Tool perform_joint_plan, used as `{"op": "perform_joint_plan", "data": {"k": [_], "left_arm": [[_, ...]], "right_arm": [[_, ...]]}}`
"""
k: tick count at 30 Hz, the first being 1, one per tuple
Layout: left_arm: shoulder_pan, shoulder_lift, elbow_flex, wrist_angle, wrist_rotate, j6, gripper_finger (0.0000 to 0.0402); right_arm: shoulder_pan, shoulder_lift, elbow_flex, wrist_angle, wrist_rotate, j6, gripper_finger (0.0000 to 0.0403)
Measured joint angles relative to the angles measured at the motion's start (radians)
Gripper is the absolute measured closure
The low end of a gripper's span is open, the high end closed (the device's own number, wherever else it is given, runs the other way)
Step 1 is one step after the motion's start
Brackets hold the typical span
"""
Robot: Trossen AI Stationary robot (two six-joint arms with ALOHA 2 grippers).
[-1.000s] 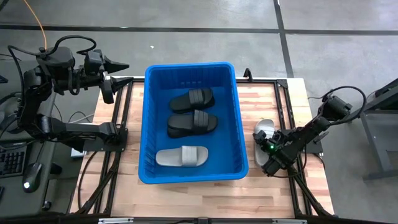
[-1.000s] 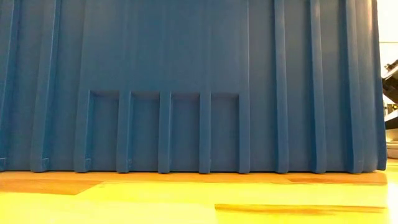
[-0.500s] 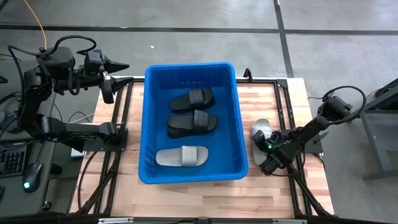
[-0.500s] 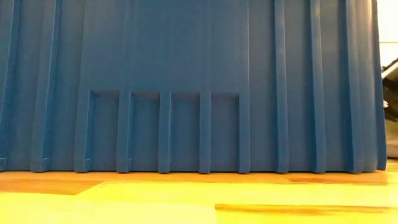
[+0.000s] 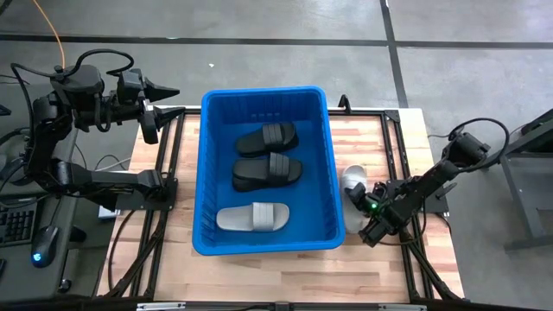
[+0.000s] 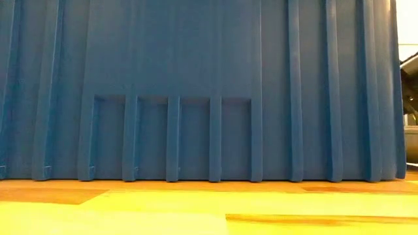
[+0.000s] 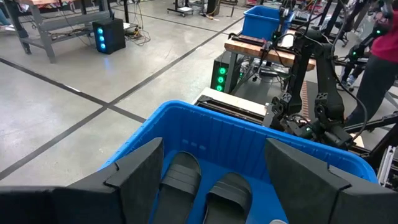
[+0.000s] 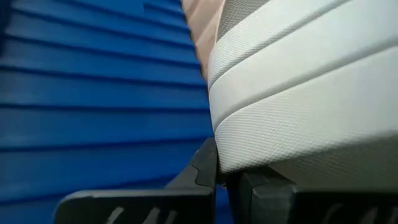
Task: Pick and place slides into bin
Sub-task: Put the gray slide into the blue container
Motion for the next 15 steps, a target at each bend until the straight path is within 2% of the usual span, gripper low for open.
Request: {"op": "perform_joint_plan", "data": {"k": [6,8,12,15], "left_arm": [[0.0,0.0,0.0,0.0,0.0,0.0,0.0135],[0.0,0.0,0.0,0.0,0.0,0.0,0.0135],[0.0,0.0,0.0,0.0,0.0,0.0,0.0135],[0.0,0.0,0.0,0.0,0.0,0.0,0.0135]], "right_arm": [[-0.023,-0.079,0.0,0.033,0.029,-0.019,0.0402],[-0.022,-0.116,0.0,0.033,0.085,-0.032,0.0402],[-0.011,-0.187,0.0,0.057,0.216,-0.174,0.0403],[-0.003,-0.237,0.0,0.13,0.357,-0.366,0.0403]]}}
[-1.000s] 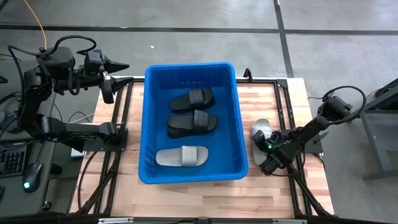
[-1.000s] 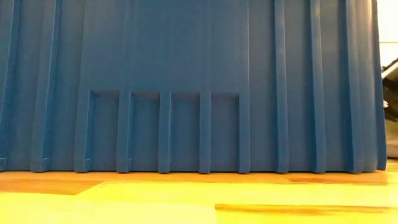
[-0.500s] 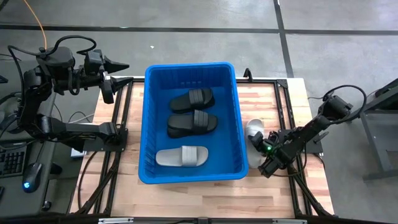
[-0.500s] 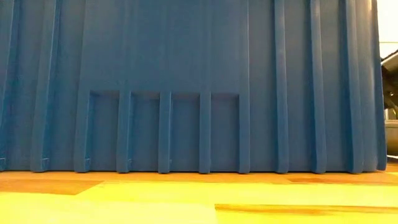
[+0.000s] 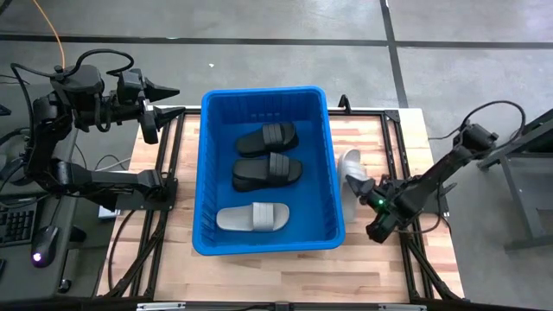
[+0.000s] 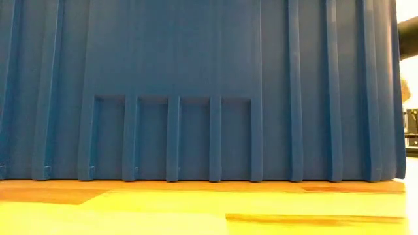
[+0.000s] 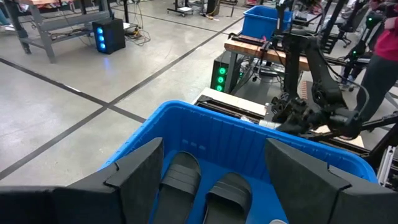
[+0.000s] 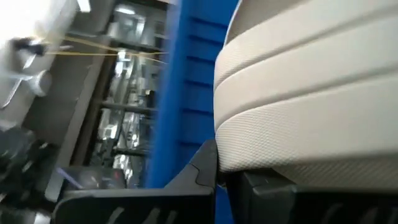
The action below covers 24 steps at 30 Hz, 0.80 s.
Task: Pick and place slides into bin
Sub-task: Put the gray slide into the blue container
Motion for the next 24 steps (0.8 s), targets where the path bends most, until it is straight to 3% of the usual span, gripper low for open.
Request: {"op": "perform_joint_plan", "data": {"k": [6,9,14,20,24], "left_arm": [[0.0,0.0,0.0,0.0,0.0,0.0,0.0135],[0.0,0.0,0.0,0.0,0.0,0.0,0.0135],[0.0,0.0,0.0,0.0,0.0,0.0,0.0135],[0.0,0.0,0.0,0.0,0.0,0.0,0.0135],[0.0,0.0,0.0,0.0,0.0,0.0,0.0135]], "right_arm": [[0.033,-0.079,0.0,0.302,0.15,-0.56,0.0403],[0.014,-0.128,0.0,0.466,0.138,-0.799,0.0403],[-0.004,-0.186,0.001,0.713,0.092,-1.028,0.0403],[0.004,-0.264,0.124,0.751,0.151,-1.397,0.0403],[-0.012,-0.287,0.262,0.752,0.13,-1.691,0.0403]]}}
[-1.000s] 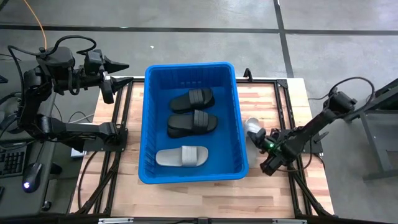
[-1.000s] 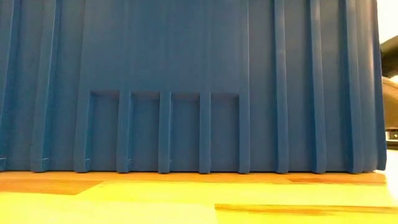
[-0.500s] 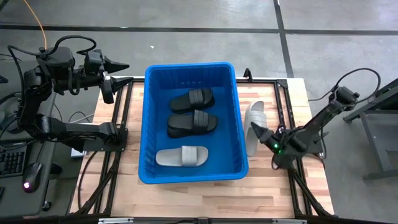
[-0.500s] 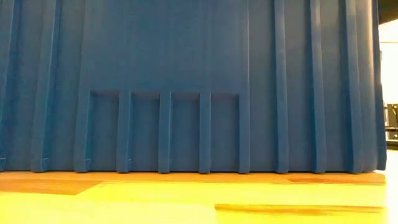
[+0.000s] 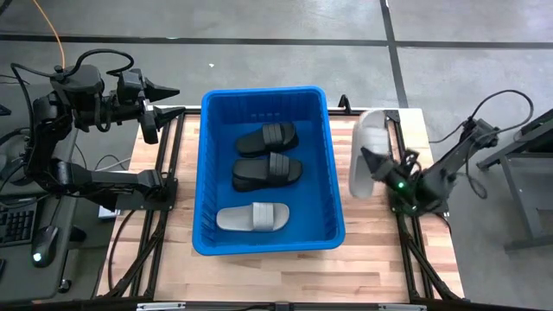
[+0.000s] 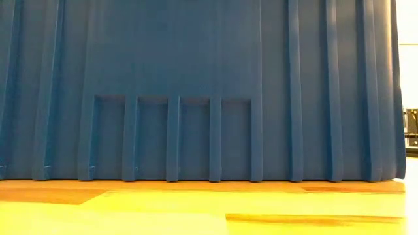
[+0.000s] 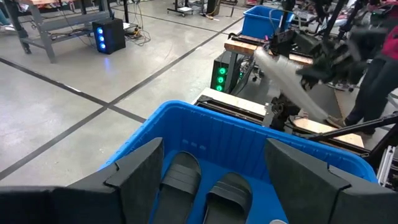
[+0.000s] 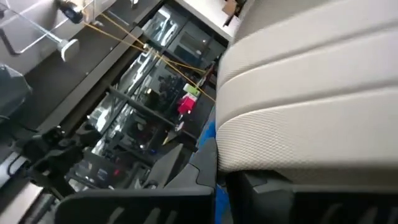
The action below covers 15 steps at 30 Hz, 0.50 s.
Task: Pick and place slides into bin
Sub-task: Put the gray slide into the blue container
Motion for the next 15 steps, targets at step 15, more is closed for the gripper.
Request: {"op": "perform_joint_plan", "data": {"k": [15], "left_arm": [[0.0,0.0,0.0,0.0,0.0,0.0,0.0135]], "right_arm": [[-0.143,0.153,0.225,-0.035,-0.221,-0.156,0.0403]]}}
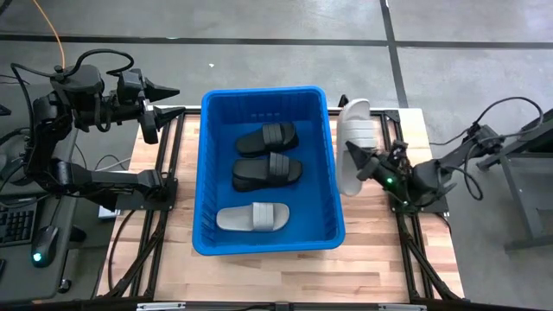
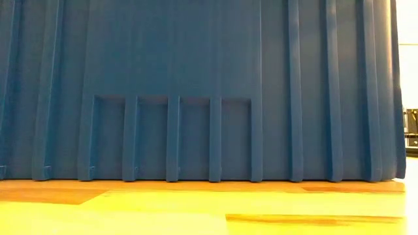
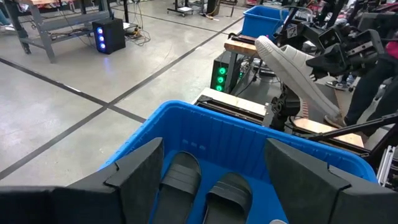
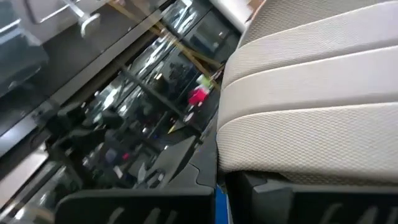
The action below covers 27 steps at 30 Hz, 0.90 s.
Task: Pick and place slides into bin
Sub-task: Put the gray slide into the blue container
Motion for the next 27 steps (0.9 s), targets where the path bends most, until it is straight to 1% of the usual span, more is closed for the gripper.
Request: {"op": "perform_joint_plan", "data": {"k": [6,9,12,15,17,20,23,27], "left_arm": [[0.0,0.0,0.0,0.002,0.0,0.0,0.0135],[0.0,0.002,0.0,0.051,0.0,-0.001,0.0135],[0.0,0.015,0.0,0.088,0.0,-0.057,0.0135],[0.0,0.028,0.0,0.088,0.01,-0.097,0.0135],[0.0,0.036,-0.001,0.089,0.054,-0.139,0.0135],[0.0,0.053,-0.001,0.098,0.097,-0.161,0.0135],[0.0,0.072,-0.001,0.113,0.108,-0.181,0.0135],[0.0,0.112,-0.001,0.115,0.188,-0.209,0.0135]], "right_arm": [[-0.102,0.068,0.01,0.001,-0.175,0.103,0.0403],[-0.145,0.105,0.011,0.009,-0.259,0.173,0.0403],[-0.179,0.15,0.011,0.063,-0.311,0.212,0.0403],[-0.203,0.199,0.011,0.141,-0.334,0.194,0.0403],[-0.219,0.226,0.011,0.201,-0.339,0.175,0.0403],[-0.243,0.26,0.011,0.306,-0.361,0.126,0.0403],[-0.275,0.282,0.011,0.391,-0.412,0.071,0.0403],[-0.316,0.289,0.011,0.441,-0.483,0.062,0.0403]]}}
